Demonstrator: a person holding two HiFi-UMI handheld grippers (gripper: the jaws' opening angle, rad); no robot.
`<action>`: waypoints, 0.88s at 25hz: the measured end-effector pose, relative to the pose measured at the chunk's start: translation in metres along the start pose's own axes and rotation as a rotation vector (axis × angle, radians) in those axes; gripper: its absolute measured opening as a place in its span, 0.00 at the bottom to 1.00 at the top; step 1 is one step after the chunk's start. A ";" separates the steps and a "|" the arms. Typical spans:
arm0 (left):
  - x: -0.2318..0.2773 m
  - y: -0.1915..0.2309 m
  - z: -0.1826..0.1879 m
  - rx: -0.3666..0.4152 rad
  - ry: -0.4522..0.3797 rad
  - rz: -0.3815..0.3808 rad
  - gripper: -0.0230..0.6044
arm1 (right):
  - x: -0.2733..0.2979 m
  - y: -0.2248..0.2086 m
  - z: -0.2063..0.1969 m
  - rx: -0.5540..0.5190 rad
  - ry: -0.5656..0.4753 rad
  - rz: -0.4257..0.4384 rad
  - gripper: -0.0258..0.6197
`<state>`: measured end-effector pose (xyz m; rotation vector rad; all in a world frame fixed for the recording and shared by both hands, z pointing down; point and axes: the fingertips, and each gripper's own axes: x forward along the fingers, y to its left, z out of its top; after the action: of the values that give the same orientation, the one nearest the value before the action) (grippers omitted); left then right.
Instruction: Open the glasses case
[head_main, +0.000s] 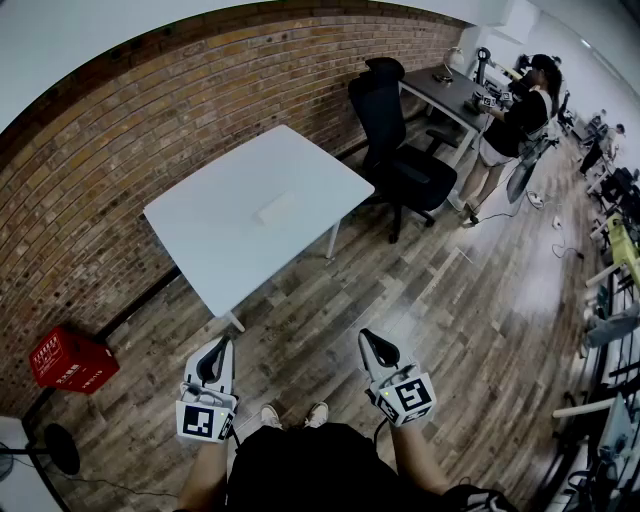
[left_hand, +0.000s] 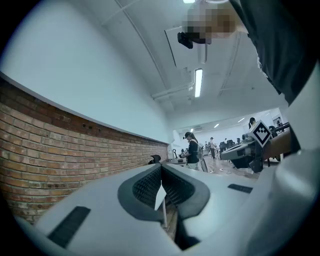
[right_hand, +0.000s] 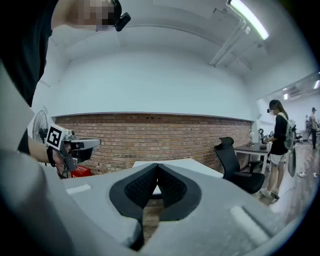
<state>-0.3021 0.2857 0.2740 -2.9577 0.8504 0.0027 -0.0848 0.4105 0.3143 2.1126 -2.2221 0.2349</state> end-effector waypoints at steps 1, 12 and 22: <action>0.001 0.000 0.000 -0.001 0.002 0.002 0.05 | 0.002 0.000 0.002 -0.011 0.008 0.006 0.05; 0.030 -0.017 -0.009 -0.018 0.027 -0.025 0.05 | 0.000 -0.013 0.006 -0.024 0.010 0.067 0.05; 0.056 -0.058 -0.016 -0.022 0.044 -0.058 0.05 | -0.030 -0.051 -0.021 0.034 0.046 0.042 0.05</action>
<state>-0.2241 0.3037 0.2922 -3.0128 0.7735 -0.0567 -0.0340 0.4416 0.3340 2.0563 -2.2541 0.3222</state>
